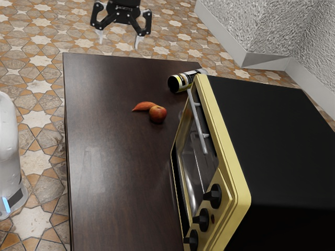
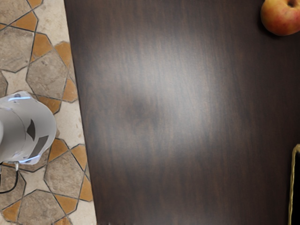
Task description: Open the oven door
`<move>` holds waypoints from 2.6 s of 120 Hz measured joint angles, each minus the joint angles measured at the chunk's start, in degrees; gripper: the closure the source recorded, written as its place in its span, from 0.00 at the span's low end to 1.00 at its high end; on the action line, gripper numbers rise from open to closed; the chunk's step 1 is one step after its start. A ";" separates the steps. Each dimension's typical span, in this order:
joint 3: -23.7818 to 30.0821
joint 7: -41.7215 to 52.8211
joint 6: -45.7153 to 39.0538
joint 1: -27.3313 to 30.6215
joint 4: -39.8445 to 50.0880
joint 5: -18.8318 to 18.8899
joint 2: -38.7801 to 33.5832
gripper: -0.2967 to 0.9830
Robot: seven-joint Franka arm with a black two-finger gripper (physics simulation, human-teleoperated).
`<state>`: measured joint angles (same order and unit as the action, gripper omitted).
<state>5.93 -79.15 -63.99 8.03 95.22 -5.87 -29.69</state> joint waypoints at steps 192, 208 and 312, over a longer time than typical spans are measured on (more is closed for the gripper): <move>24.33 -22.04 -25.99 2.90 2.44 -5.03 2.63 0.23; 25.21 -18.43 -26.89 3.62 2.71 -5.08 2.67 0.23; 26.67 -5.91 -31.69 8.67 5.68 -5.64 6.50 0.23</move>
<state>32.60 -85.06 -95.67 16.70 100.90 -11.51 -23.19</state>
